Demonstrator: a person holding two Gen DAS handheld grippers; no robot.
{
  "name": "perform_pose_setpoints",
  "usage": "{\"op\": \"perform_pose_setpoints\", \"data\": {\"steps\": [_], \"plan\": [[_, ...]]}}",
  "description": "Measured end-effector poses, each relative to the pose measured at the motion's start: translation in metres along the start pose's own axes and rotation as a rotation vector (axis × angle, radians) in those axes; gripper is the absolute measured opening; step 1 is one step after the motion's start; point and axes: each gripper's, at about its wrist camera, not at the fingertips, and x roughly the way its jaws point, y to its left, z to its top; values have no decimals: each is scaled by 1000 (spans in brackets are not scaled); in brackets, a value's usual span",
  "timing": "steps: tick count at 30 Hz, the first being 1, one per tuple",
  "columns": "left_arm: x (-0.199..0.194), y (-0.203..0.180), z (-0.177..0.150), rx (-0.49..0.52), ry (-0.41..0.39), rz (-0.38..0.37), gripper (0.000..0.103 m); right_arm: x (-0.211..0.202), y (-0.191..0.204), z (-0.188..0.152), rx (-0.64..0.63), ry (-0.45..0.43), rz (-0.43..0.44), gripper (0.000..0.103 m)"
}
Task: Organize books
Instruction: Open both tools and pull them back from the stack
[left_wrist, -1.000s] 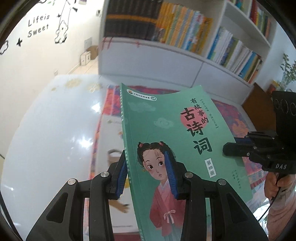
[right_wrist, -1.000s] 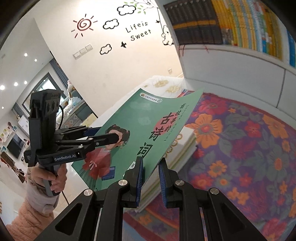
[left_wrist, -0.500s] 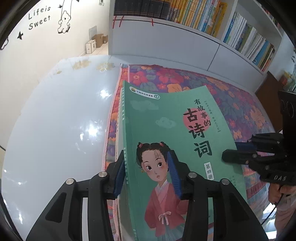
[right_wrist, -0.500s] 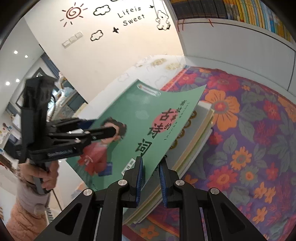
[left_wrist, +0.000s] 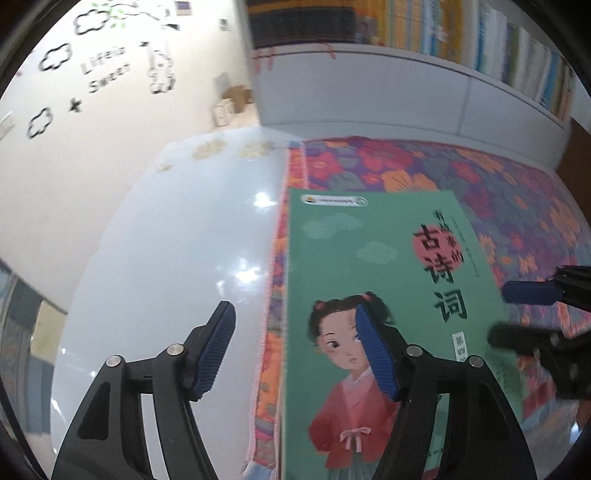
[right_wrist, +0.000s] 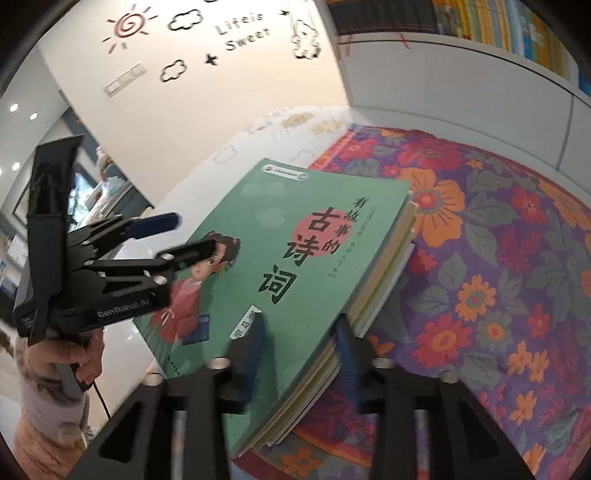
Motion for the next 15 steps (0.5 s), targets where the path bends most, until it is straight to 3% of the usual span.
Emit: {"op": "perform_pose_setpoints", "data": {"steps": [1, 3, 7, 15], "plan": [[-3, 2, 0, -11, 3, -2, 74, 0, -1, 1, 10, 8, -13, 79], [-12, 3, -2, -34, -6, -6, 75, -6, -6, 1, 37, 10, -58, 100], [-35, -7, -7, -31, -59, 20, 90, -26, -14, -5, 54, -15, -72, 100], [-70, -63, -21, -7, -150, 34, 97, -97, -25, -35, 68, -148, -209, 100]]}}
